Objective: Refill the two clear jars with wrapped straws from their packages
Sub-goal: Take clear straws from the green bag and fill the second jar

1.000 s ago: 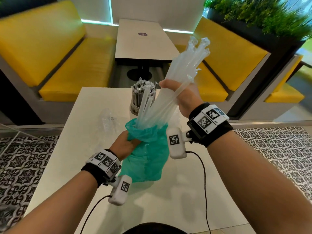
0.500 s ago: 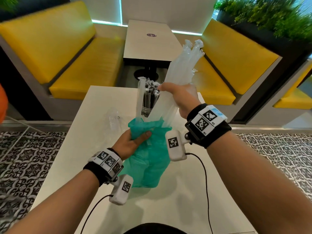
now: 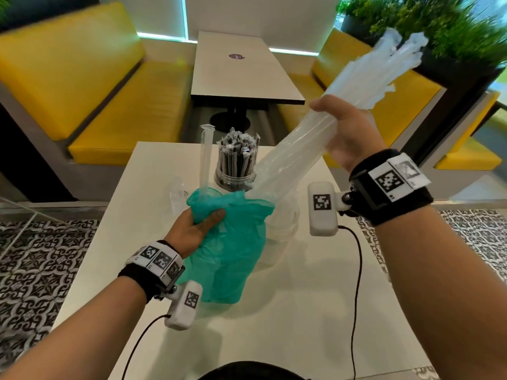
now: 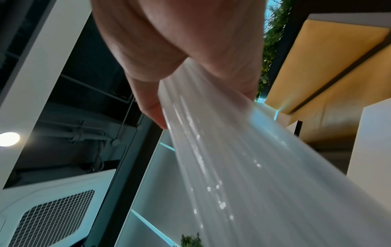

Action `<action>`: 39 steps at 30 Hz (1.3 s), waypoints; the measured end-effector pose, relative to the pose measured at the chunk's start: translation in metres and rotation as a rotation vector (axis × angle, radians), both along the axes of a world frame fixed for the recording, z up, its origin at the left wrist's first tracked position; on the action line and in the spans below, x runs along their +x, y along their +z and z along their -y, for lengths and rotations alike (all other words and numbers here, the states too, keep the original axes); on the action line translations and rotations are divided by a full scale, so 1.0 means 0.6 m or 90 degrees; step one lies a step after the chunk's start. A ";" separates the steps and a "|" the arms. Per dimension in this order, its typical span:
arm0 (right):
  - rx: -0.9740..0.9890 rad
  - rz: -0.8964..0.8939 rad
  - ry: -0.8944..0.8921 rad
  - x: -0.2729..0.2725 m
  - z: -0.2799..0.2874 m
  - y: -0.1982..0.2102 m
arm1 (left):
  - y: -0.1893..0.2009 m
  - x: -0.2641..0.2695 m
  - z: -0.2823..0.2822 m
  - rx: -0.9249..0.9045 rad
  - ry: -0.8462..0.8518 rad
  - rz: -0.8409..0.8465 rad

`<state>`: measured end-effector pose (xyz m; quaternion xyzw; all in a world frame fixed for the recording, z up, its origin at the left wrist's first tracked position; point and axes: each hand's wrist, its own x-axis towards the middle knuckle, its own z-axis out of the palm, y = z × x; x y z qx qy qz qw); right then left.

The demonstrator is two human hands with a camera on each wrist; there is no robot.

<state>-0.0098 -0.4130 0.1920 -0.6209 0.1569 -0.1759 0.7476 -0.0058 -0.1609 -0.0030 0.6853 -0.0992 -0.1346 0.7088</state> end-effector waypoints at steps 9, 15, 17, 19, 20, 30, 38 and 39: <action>0.015 0.032 -0.070 -0.015 0.051 0.010 | -0.008 0.025 0.010 -0.010 0.098 -0.006; -0.112 0.003 -0.047 -0.013 0.013 -0.035 | 0.019 0.027 0.037 -0.037 0.110 0.024; -0.140 -0.013 -0.045 -0.012 -0.001 -0.052 | 0.023 0.026 0.041 -0.045 0.117 0.026; -0.151 -0.015 -0.038 -0.012 -0.015 -0.065 | 0.022 0.025 0.041 -0.042 0.124 0.025; -0.162 -0.015 -0.036 -0.013 -0.019 -0.068 | 0.020 0.024 0.040 -0.038 0.128 0.024; -0.187 0.024 -0.043 -0.009 -0.017 -0.057 | 0.012 0.021 0.030 -0.032 0.127 0.008; -0.194 0.007 -0.044 -0.004 -0.017 -0.071 | 0.019 0.017 0.027 -0.040 0.109 -0.002; -0.207 0.014 -0.043 -0.003 -0.015 -0.069 | 0.019 0.017 0.025 -0.033 0.112 0.001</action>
